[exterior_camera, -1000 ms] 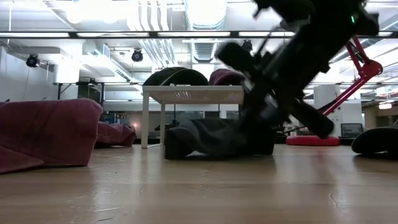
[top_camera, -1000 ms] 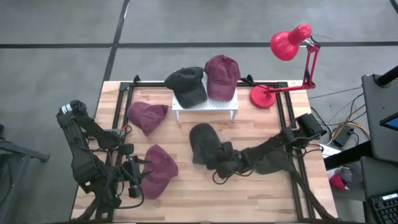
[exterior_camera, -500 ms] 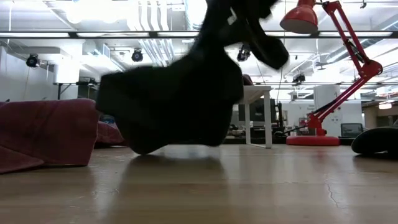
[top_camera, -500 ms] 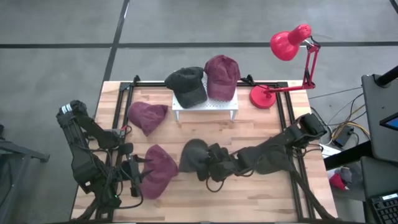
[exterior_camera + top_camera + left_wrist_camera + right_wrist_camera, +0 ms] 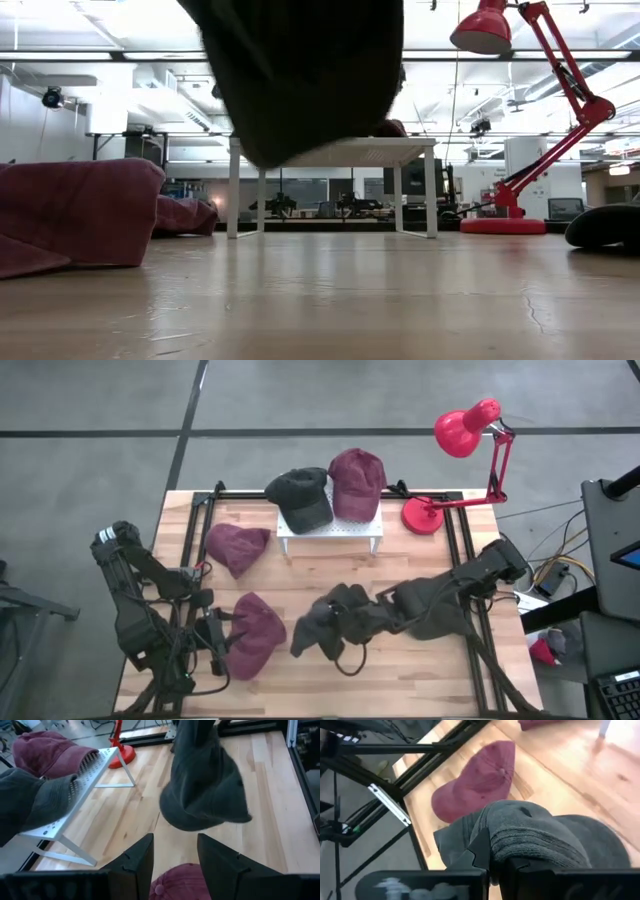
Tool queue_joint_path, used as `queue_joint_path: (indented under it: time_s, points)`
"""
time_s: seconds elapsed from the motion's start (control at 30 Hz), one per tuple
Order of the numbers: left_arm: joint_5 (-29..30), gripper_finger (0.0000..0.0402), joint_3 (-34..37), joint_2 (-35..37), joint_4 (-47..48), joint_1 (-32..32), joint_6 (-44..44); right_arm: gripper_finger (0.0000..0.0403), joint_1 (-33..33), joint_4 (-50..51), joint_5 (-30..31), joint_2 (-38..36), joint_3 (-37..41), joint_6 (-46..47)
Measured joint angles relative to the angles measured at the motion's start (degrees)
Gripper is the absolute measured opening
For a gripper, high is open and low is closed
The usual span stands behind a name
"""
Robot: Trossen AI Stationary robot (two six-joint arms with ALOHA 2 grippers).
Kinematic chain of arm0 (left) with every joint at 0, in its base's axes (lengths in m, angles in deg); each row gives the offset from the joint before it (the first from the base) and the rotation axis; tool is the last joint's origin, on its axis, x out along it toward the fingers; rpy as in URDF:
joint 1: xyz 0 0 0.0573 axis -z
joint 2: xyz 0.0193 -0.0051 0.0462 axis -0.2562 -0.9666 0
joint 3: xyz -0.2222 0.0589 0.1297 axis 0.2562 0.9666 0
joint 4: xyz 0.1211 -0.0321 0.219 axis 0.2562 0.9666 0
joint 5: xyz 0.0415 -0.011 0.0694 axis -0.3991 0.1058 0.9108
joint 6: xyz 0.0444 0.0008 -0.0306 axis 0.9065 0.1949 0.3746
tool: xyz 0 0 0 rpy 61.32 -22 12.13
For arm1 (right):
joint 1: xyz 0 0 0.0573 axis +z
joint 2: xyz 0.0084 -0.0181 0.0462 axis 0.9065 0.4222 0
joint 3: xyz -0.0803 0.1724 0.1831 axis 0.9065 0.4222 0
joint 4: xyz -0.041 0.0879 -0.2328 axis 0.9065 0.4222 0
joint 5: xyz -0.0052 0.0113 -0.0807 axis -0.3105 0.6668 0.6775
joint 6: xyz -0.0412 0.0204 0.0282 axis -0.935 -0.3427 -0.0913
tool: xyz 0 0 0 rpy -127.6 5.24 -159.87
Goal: Pick & Place hat
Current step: Stack the left black cap on top of the black cap on the shelf
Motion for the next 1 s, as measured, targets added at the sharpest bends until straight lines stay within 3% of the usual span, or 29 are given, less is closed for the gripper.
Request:
queue_joint_path:
  time_s: [0.43,1.0]
  points:
    - [0.58,0.0152,0.00,0.00,-1.98,-0.70,0.29,0.0008,0.00,10.22,-0.13,0.00,-17.19,-9.21]
    - [0.54,0.0152,0.00,0.00,-3.62,-0.80,0.37,0.0008,0.00,10.18,-0.12,0.02,-28.28,-20.41]
